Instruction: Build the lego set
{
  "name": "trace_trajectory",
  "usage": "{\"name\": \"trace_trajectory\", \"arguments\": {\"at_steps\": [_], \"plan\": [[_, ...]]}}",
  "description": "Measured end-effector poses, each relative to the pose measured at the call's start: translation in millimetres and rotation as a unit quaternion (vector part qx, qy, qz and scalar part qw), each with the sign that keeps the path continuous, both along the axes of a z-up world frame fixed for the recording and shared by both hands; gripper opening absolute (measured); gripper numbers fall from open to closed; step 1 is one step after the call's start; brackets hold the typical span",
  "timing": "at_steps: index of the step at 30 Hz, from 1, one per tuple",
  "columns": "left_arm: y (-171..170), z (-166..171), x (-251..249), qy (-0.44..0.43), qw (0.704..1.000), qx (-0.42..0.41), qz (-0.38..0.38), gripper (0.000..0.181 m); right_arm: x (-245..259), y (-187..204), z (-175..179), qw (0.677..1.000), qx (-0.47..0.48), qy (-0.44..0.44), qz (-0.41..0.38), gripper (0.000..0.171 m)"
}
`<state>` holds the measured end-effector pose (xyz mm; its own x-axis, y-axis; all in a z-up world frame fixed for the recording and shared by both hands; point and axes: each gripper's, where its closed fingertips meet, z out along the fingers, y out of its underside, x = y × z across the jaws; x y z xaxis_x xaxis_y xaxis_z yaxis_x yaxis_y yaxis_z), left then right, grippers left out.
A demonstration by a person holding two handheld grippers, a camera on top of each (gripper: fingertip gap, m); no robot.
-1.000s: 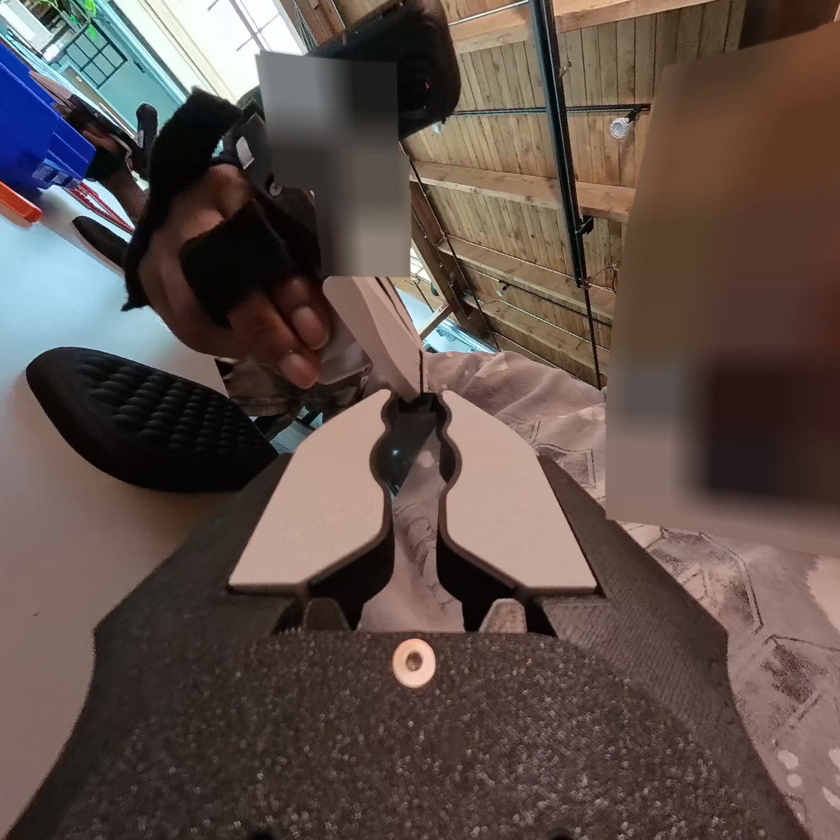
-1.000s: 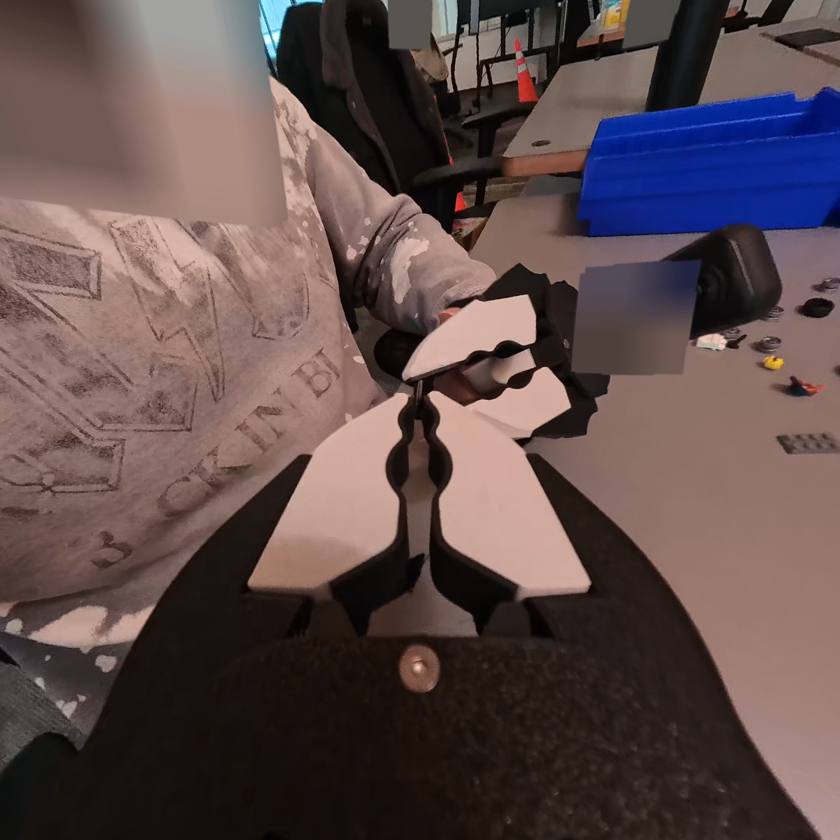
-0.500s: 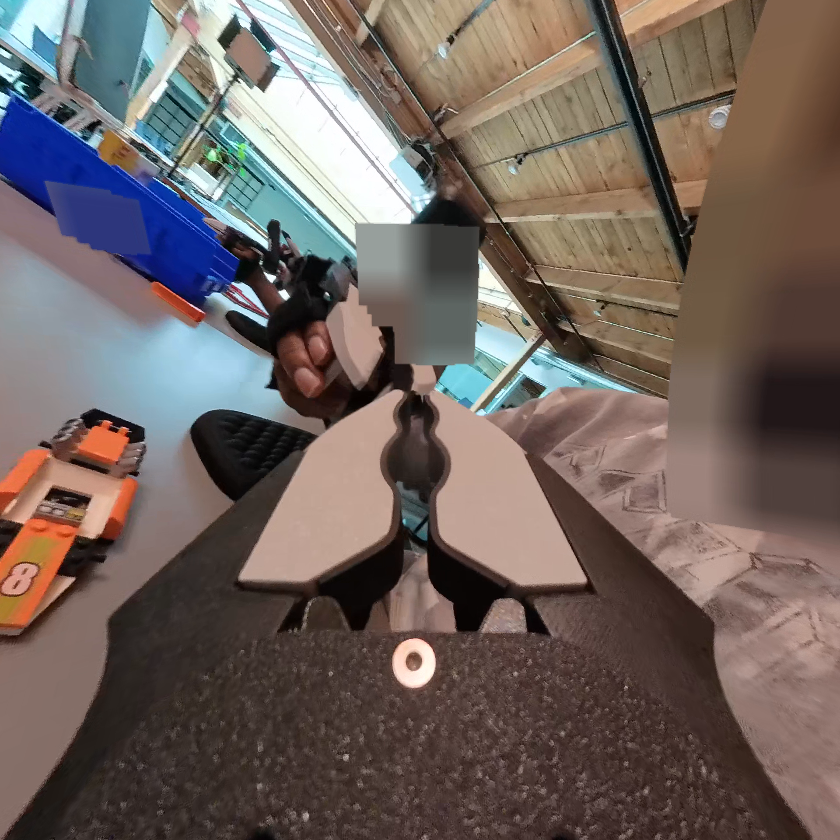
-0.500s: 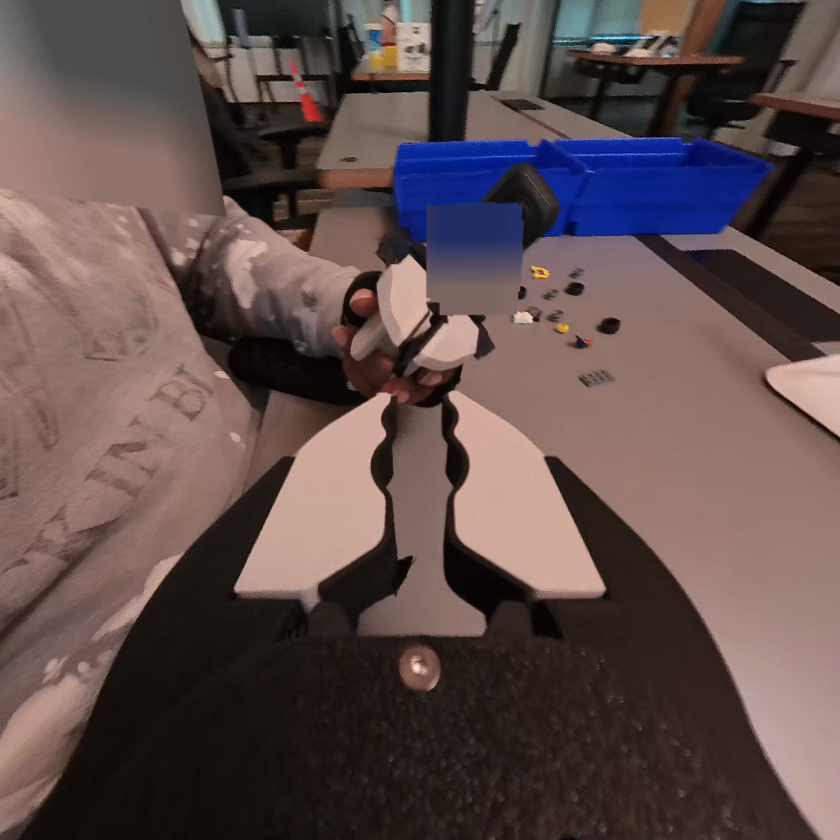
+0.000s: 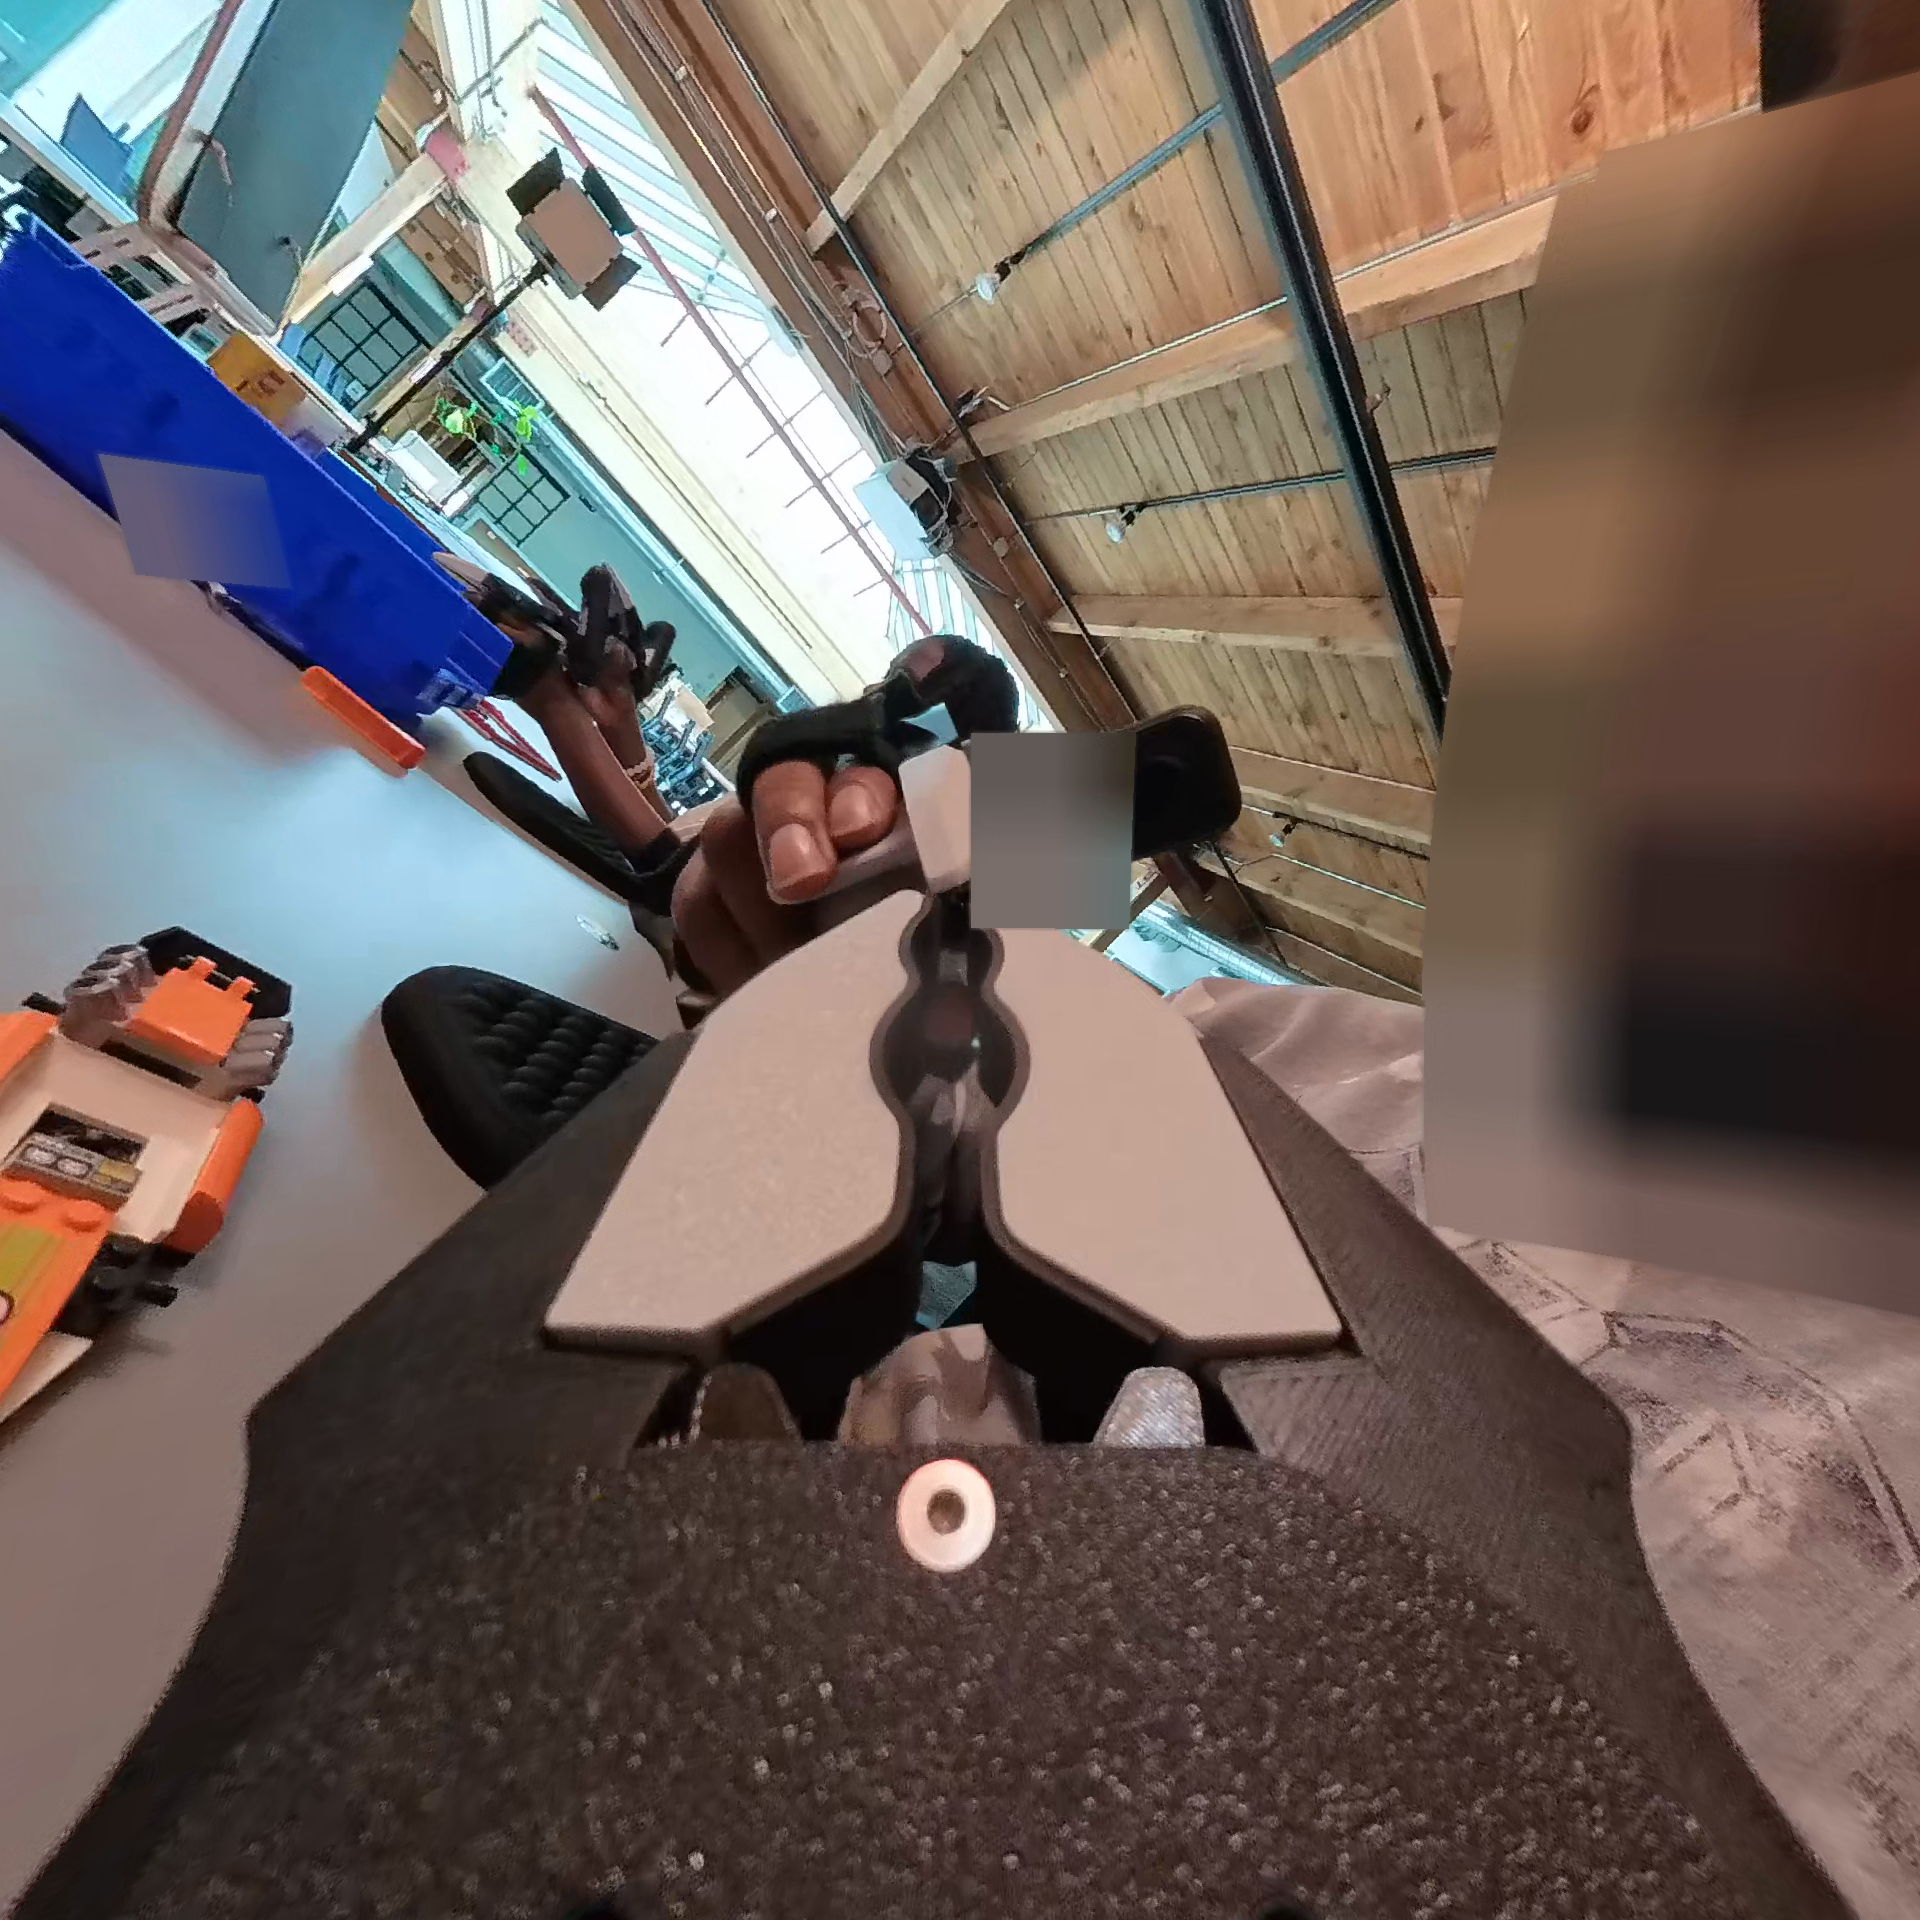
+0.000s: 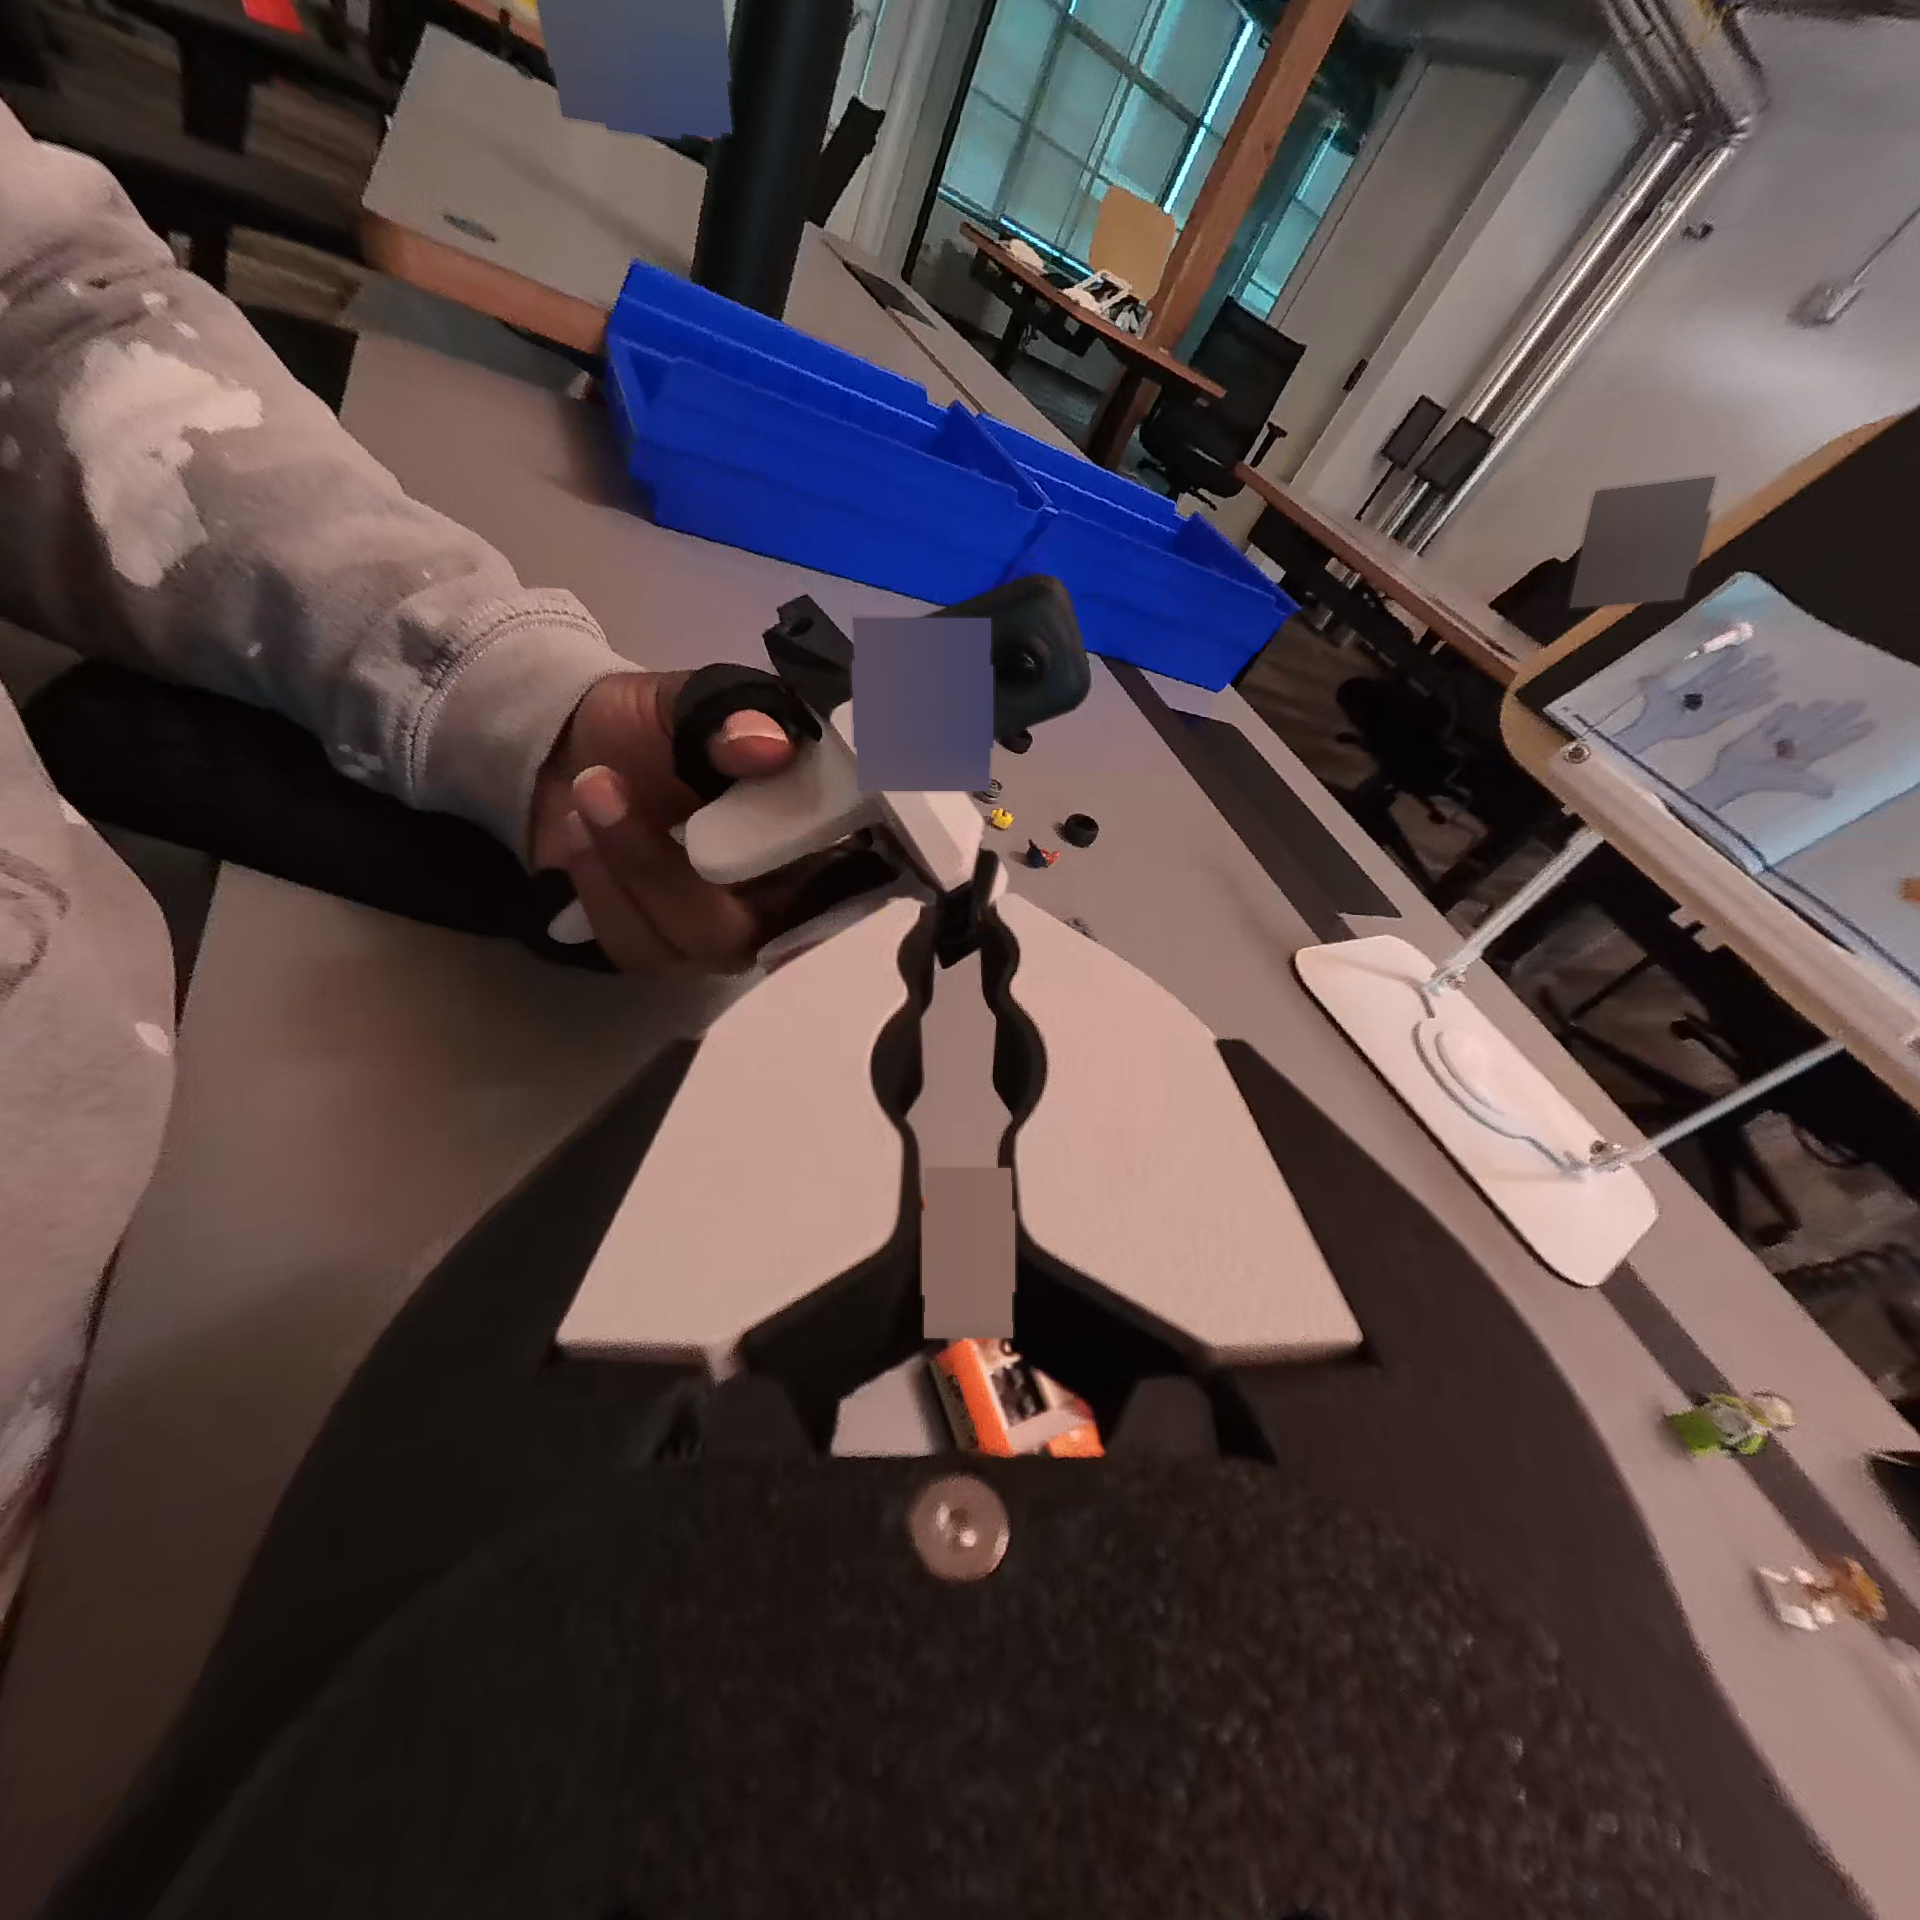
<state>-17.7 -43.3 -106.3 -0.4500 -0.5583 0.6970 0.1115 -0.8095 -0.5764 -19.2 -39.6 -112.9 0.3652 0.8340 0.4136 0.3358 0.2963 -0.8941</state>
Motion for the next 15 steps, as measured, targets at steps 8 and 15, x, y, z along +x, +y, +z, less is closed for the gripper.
{"name": "trace_trajectory", "arguments": {"at_steps": [8, 15], "plan": [[0.9, 8.2, -5.3, -0.027, 1.000, -0.011, -0.003, 0.004, -2.2, 3.5, -2.8, 1.000, 0.016, -0.017, -0.001, 0.018], [2.9, 6.3, -5.2, -0.020, 1.000, -0.009, 0.000, 0.004, -3.7, 7.3, 2.3, 0.990, 0.108, -0.087, -0.015, 0.007]]}}
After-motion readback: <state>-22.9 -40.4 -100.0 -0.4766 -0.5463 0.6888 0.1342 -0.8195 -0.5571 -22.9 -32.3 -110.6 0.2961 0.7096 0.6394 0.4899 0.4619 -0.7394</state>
